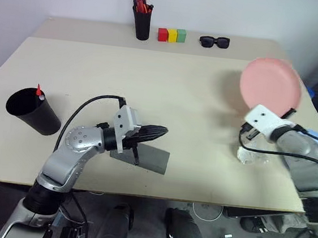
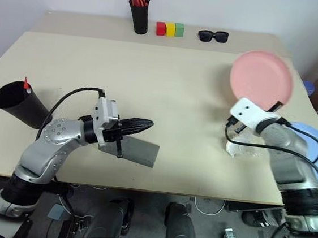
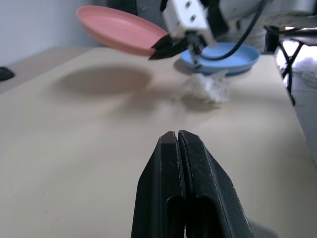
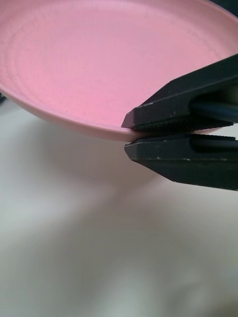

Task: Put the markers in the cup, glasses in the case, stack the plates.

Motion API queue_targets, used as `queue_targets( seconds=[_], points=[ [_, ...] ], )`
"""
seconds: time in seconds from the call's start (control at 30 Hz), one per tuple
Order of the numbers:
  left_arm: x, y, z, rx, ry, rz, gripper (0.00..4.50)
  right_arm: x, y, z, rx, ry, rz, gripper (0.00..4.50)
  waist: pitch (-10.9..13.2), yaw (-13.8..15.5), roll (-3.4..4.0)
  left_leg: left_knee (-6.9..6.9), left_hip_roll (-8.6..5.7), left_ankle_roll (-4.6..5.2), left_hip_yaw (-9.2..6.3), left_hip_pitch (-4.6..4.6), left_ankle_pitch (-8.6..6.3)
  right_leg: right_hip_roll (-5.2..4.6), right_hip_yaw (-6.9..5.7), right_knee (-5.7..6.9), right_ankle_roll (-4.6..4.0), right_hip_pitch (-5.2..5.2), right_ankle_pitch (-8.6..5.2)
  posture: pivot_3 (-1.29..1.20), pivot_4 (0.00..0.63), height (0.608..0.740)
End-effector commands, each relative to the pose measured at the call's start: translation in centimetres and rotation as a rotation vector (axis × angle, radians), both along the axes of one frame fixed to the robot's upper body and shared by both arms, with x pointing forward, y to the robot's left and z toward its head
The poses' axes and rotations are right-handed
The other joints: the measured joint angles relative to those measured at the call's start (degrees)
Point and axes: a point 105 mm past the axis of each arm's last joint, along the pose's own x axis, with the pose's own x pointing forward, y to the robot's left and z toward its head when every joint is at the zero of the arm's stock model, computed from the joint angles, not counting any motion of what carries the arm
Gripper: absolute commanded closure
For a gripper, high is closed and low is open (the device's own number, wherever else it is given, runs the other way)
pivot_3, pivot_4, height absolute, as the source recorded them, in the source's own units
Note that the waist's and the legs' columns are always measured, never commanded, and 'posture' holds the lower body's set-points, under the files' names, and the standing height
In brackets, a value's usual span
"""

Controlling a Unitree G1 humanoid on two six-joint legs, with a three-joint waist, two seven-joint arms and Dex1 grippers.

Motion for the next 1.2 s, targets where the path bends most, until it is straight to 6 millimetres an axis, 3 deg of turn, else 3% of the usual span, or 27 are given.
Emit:
queue_targets(
  seconds=[0.03, 0.13, 0.3, 0.43, 0.6, 0.73, 0.9, 1.03, 1.2],
  points=[
    [-1.3, -2.2, 0.4, -0.024, 0.006, -0.137, 4.5, -4.0, -2.7, 3.0, -0.026, 0.012, -0.063, 4.46, 0.0, 0.4, 0.03, 0.0, 0.01, 0.01, 0.0, 0.04, 0.0, 0.01, -0.01, -0.04, 0.0, 0.05, -0.01, 0.0, 0.15, 0.74],
    [-2.1, -3.9, 0.2, -0.038, 0.014, -0.226, 4.5, -7.3, -4.7, 2.3, -0.042, 0.104, -0.145, 4.46, 0.0, 0.1, 0.05, 0.02, 0.02, 0.01, 0.09, 0.23, -0.01, 0.03, 0.04, -0.17, -0.21, 0.27, -0.14, 0.0, 0.15, 0.74],
    [-2.7, -5.5, 0.1, -0.049, 0.02, -0.314, 4.5, -10.6, -5.9, 0.2, -0.047, 0.205, -0.214, 4.46, 0.0, -0.9, 0.07, -0.02, 0.04, 0.01, 0.26, 0.76, -0.02, 0.02, 0.16, -0.18, -0.04, 0.66, -0.31, 0.0, 0.15, 0.74],
    [-2.6, -5.7, 0.1, -0.05, 0.018, -0.326, 4.5, -11.6, -6.2, -0.9, -0.029, 0.265, -0.241, 3.07, -0.1, -0.8, 0.12, -0.02, 0.07, 0.01, 0.29, 0.88, -0.02, 0.03, 0.19, -0.18, -0.04, 0.76, -0.35, 0.0, 0.15, 0.74],
    [-2.6, -5.3, 0.0, -0.046, 0.018, -0.316, 4.5, -11.0, -4.5, -0.2, 0.018, 0.244, -0.18, 0.57, -0.1, -0.7, 0.11, -0.02, 0.06, 0.01, 0.3, 0.86, -0.02, 0.02, 0.2, -0.19, -0.05, 0.75, -0.34, 0.0, 0.15, 0.74],
    [-2.5, -5.0, -0.1, -0.045, 0.022, -0.292, 4.5, -9.9, -1.1, 0.2, 0.173, 0.215, -0.058, 0.57, -0.1, -0.6, 0.09, -0.02, 0.07, 0.01, 0.28, 0.86, -0.02, 0.02, 0.19, -0.2, -0.04, 0.76, -0.34, 0.0, 0.15, 0.74],
    [-2.1, -4.8, 0.1, -0.054, 0.016, -0.256, 4.5, -8.8, 2.7, -1.1, 0.319, 0.235, 0.069, 0.57, 0.0, -0.3, 0.06, -0.03, 0.06, 0.01, 0.21, 0.81, -0.02, 0.02, 0.17, -0.23, -0.04, 0.78, -0.35, 0.0, 0.15, 0.74],
    [-1.9, -4.6, 0.4, -0.062, 0.016, -0.242, 4.5, -7.6, 3.2, -3.2, 0.332, 0.249, 0.057, 0.57, 0.0, -0.5, 0.05, -0.02, 0.03, 0.01, 0.24, 0.8, -0.02, -0.04, 0.19, -0.25, -0.11, 0.78, -0.3, 0.0, 0.15, 0.74],
    [-1.8, -4.3, 0.4, -0.061, 0.016, -0.225, 4.5, -6.4, 1.5, -5.2, 0.277, 0.23, -0.046, 0.57, 0.0, -0.5, 0.06, -0.04, 0.03, 0.01, 0.24, 0.8, -0.02, -0.03, 0.18, -0.26, -0.14, 0.77, -0.29, 0.0, 0.15, 0.74]
  ],
)
